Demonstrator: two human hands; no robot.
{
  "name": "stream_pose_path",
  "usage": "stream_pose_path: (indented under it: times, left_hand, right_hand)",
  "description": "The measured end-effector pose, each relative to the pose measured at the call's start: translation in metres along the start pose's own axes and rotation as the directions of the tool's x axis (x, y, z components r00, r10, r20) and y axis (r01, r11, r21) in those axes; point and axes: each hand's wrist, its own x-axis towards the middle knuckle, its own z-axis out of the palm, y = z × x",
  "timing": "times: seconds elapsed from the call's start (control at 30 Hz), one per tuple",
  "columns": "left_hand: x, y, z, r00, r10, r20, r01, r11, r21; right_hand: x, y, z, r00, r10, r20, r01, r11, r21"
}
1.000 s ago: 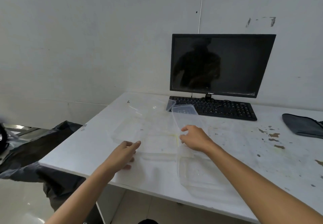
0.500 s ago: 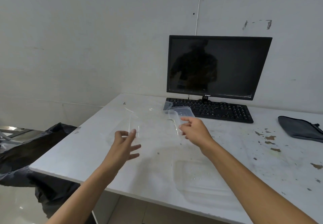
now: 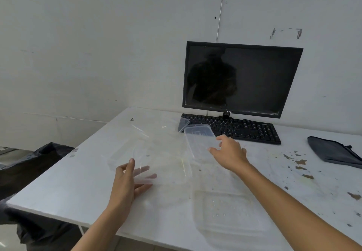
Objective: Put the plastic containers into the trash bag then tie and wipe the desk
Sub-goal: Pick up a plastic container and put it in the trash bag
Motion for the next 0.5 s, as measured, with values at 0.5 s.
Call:
stream_pose_path:
  times: [0.5]
  left_hand:
    - [0.010, -0.004, 0.000, 1.000, 0.018, -0.010, -0.019, 1.000, -0.016]
  right_hand:
    - [0.044, -0.031, 0.045, 0.973, 0.095, 0.208, -0.004, 0.917, -0.398]
